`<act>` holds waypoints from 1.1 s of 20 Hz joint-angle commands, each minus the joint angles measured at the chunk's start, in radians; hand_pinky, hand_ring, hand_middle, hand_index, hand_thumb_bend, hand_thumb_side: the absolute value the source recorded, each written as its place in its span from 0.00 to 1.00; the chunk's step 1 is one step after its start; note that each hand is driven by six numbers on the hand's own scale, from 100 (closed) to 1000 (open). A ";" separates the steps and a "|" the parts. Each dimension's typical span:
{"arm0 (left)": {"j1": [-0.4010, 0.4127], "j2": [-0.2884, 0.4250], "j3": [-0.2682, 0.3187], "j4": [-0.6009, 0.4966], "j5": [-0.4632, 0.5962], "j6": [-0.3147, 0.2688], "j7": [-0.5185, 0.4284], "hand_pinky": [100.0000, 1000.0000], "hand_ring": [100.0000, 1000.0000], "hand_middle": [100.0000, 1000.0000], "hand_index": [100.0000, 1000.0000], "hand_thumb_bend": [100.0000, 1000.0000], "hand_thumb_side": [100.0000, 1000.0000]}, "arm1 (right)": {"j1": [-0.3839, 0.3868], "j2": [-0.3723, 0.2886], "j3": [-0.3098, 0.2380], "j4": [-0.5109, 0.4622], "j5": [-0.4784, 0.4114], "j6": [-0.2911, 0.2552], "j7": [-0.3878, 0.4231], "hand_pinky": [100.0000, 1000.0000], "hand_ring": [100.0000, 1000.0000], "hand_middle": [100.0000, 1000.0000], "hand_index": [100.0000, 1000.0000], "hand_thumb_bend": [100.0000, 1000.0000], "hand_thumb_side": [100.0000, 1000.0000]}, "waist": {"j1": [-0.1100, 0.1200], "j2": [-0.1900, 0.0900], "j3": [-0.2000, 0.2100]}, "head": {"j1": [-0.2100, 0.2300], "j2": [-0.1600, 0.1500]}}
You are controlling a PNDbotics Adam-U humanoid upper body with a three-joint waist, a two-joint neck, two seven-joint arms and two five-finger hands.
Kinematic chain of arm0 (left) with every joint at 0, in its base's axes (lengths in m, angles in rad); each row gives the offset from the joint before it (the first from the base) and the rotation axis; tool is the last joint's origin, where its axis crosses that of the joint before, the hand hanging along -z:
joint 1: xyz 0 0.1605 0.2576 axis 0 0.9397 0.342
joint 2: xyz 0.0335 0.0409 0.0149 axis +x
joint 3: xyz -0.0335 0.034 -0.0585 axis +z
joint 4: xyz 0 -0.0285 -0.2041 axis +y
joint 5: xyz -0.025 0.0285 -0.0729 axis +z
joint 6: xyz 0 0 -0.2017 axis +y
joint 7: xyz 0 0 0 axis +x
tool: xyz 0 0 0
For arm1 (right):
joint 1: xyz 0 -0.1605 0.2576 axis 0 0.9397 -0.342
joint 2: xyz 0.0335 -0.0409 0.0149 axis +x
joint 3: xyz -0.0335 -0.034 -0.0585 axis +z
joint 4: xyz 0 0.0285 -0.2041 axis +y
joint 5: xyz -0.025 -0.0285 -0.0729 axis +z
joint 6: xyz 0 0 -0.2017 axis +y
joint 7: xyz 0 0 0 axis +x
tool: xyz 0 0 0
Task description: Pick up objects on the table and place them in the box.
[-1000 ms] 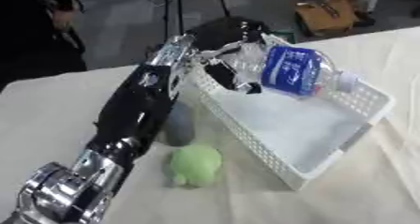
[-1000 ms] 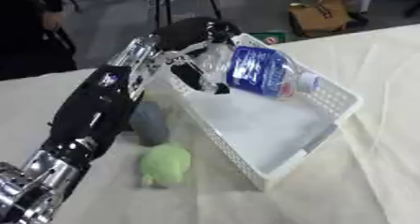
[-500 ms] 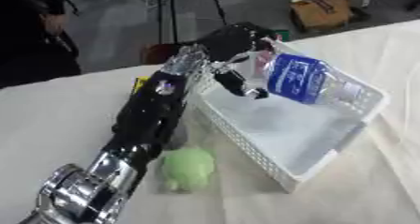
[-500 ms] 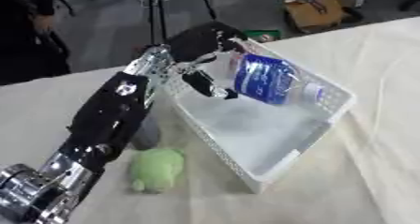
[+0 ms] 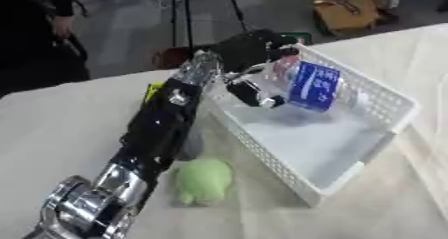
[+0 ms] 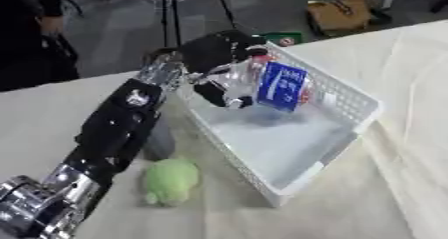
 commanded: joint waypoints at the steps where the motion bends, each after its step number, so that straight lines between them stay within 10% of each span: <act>1: -0.030 0.023 0.012 -0.013 -0.012 -0.006 -0.014 0.98 0.96 1.00 1.00 0.47 0.86 | -0.007 -0.013 0.001 -0.017 -0.008 -0.002 0.004 0.65 0.56 0.47 0.72 0.00 0.83 | -0.016 -0.025 0.002 | 0.002 -0.004; 7: -0.031 0.026 0.010 -0.019 -0.010 -0.007 -0.014 0.98 0.95 0.99 1.00 0.48 0.85 | -0.007 -0.012 0.001 -0.017 -0.009 -0.001 0.004 0.65 0.56 0.47 0.72 0.00 0.83 | -0.020 -0.028 0.002 | 0.001 -0.005; 13: -0.006 0.051 -0.003 -0.078 0.131 -0.046 -0.033 0.97 0.95 0.96 1.00 0.23 0.85 | 0.016 -0.022 -0.015 -0.017 0.001 0.005 -0.008 0.65 0.56 0.47 0.72 0.00 0.83 | -0.038 -0.047 0.048 | -0.064 0.019; 14: 0.009 0.062 -0.005 -0.114 0.199 -0.056 -0.041 0.95 0.95 0.95 1.00 0.00 0.80 | 0.024 -0.026 -0.020 -0.017 0.006 0.007 -0.013 0.65 0.56 0.47 0.72 0.00 0.83 | -0.041 -0.056 0.065 | -0.092 0.031; 22: 0.230 0.158 -0.044 -0.692 1.000 0.133 -0.247 0.90 0.92 0.89 0.92 0.00 0.80 | 0.064 -0.034 -0.050 -0.017 0.047 0.023 -0.061 0.65 0.56 0.47 0.72 0.00 0.83 | -0.070 -0.094 0.162 | -0.209 0.089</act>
